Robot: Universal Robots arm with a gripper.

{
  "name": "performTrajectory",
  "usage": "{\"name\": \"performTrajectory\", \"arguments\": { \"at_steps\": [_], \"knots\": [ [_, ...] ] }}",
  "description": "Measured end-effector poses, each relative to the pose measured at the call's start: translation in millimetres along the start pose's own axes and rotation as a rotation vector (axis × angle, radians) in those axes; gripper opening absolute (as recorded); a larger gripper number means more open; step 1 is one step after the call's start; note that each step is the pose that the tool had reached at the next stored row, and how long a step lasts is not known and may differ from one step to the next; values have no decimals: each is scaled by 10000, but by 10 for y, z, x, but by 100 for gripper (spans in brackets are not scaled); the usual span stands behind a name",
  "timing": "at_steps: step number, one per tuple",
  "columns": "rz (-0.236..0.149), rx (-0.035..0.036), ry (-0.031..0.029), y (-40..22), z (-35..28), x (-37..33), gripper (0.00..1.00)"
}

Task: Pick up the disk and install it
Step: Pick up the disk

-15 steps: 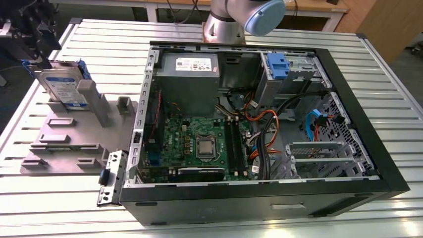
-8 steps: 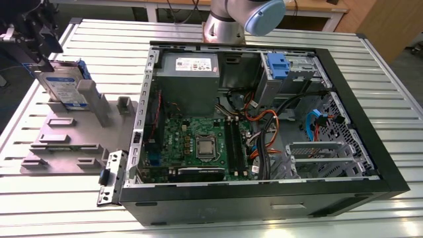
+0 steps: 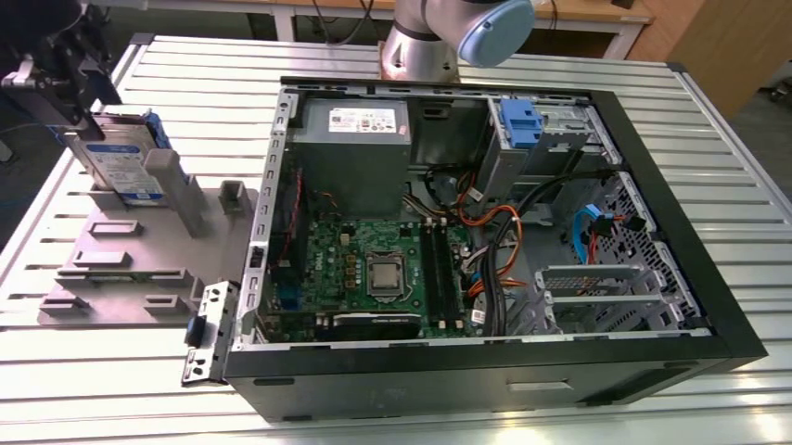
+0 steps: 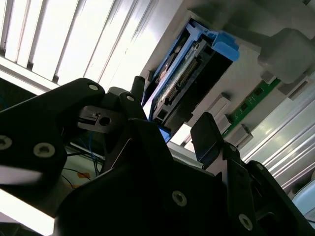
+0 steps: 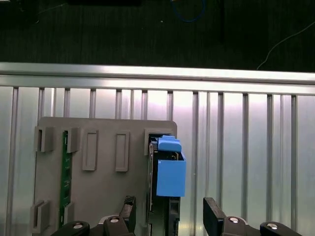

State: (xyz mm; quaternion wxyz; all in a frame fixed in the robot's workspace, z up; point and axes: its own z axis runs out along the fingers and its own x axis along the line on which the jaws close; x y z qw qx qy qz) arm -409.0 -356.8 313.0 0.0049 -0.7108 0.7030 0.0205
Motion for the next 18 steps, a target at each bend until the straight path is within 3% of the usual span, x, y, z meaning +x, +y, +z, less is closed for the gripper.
{"name": "performTrajectory", "arguments": {
  "at_steps": [18],
  "knots": [
    [-1, 0, 0, -2, 126, 53, 65]
  ]
}}
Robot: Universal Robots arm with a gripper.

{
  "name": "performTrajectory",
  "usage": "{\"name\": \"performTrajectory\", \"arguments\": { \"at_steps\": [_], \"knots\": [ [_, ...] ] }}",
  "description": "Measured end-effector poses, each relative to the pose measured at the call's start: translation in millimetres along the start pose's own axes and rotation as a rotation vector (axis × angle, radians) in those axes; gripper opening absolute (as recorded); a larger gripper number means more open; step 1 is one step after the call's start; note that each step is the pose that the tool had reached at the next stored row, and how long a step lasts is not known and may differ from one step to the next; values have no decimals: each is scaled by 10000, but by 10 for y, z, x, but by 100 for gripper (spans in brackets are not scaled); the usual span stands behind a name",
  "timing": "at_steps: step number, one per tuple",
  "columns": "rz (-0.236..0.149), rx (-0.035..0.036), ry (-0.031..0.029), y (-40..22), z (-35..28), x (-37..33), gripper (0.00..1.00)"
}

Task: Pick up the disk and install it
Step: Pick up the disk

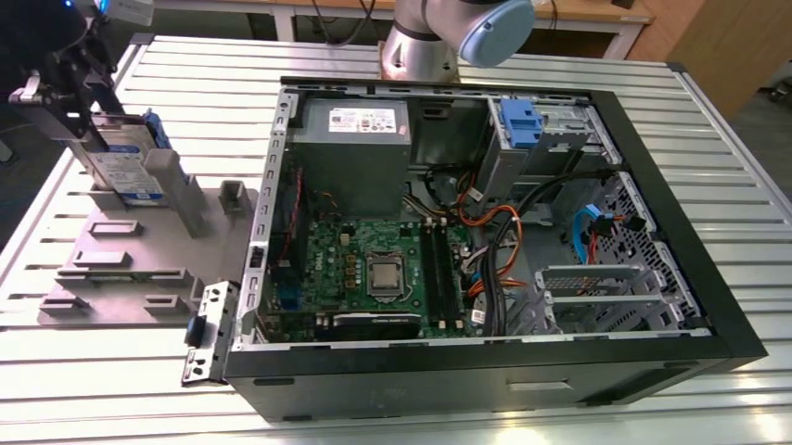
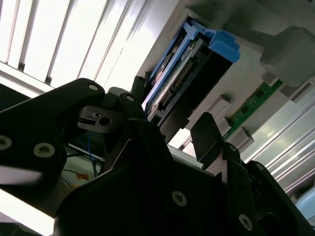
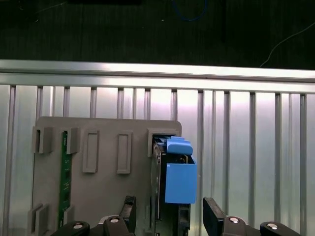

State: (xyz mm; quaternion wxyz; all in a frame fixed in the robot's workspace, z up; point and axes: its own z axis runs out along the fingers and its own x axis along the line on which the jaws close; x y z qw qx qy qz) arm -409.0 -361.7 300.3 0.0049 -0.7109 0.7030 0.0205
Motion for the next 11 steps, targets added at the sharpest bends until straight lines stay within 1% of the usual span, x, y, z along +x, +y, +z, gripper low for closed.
{"name": "performTrajectory", "arguments": {
  "at_steps": [8, 10, 11],
  "knots": [
    [0, -1, 1, 0, 4, 0, 65],
    [0, -1, 0, 0, 4, 0, 63],
    [0, -1, 0, 0, 4, 0, 57]
  ]
}}
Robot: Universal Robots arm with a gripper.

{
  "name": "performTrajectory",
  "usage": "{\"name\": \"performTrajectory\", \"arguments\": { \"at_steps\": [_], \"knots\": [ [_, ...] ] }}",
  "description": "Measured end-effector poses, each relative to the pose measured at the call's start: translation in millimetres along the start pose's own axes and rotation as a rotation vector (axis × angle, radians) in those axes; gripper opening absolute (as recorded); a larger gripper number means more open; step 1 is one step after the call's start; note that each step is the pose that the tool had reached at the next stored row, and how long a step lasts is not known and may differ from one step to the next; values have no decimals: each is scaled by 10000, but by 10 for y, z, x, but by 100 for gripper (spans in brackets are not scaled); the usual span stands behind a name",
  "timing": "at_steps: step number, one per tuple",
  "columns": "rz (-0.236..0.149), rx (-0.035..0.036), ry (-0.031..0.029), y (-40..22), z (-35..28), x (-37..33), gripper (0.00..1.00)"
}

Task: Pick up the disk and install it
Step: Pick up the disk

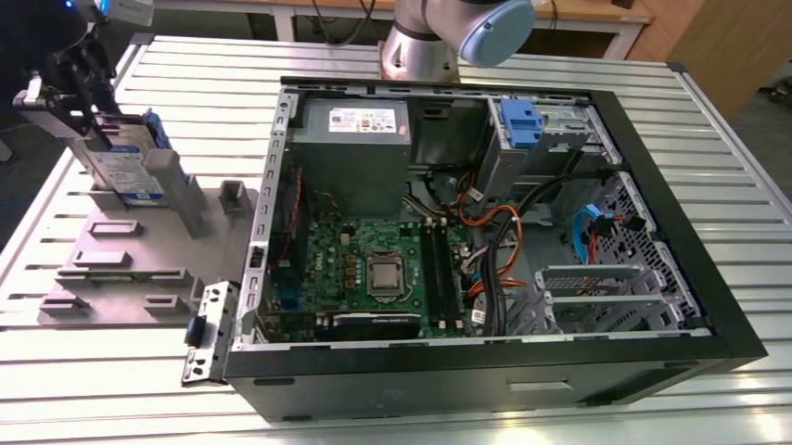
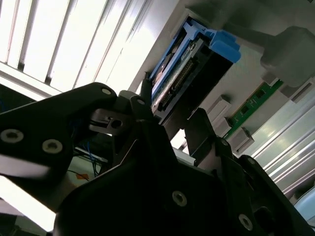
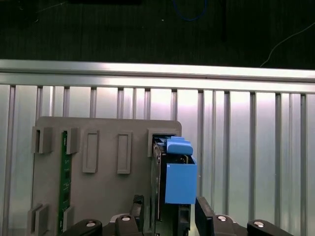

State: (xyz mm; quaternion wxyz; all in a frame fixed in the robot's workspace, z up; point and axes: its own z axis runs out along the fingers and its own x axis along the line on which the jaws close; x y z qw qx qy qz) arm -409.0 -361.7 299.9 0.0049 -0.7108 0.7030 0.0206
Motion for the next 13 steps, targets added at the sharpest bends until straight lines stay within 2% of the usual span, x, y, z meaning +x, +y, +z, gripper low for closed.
{"name": "performTrajectory", "arguments": {
  "at_steps": [1, 2, 13],
  "knots": [
    [0, 0, 0, 0, 0, 0, 57],
    [0, 0, 0, 0, 0, 0, 51],
    [-2, -1, 1, -13, -27, 0, 51]
  ]
}}
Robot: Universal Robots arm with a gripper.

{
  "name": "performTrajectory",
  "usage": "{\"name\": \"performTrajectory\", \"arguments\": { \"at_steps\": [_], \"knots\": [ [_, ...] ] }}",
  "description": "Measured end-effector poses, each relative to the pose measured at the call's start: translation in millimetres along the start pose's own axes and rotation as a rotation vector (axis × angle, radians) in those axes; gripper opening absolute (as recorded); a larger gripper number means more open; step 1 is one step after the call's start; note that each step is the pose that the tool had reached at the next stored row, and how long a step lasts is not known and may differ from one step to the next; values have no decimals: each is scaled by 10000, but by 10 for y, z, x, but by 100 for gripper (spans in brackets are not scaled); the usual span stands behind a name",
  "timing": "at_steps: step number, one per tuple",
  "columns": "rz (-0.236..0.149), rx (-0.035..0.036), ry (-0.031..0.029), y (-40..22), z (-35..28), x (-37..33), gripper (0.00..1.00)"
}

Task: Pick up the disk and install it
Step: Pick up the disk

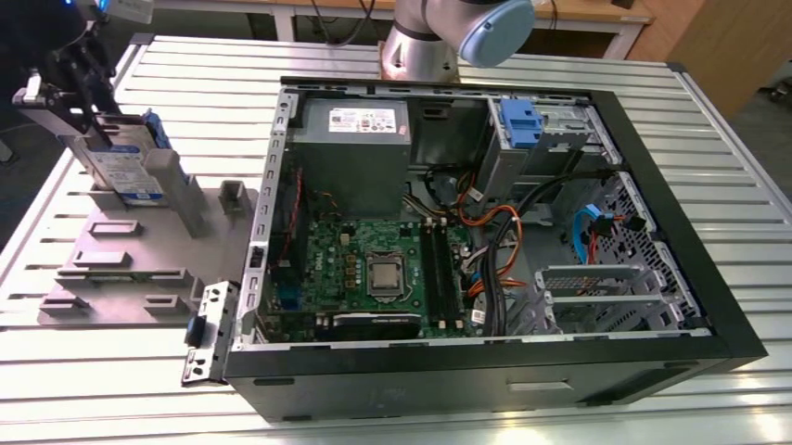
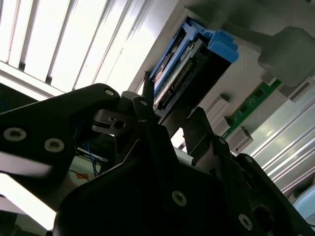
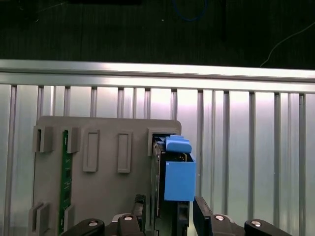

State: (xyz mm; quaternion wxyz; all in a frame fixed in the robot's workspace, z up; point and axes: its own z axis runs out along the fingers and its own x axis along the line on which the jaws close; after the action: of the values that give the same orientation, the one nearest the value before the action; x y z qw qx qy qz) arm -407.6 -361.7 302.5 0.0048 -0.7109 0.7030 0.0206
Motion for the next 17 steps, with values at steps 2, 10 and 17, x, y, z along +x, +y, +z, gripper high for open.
{"name": "performTrajectory", "arguments": {
  "at_steps": [2, 10, 17],
  "knots": [
    [2, 1, -1, -17, 0, -1, 51],
    [2, 2, -1, -19, 1, 0, 49],
    [2, 2, -1, -20, 1, 0, 42]
  ]
}}
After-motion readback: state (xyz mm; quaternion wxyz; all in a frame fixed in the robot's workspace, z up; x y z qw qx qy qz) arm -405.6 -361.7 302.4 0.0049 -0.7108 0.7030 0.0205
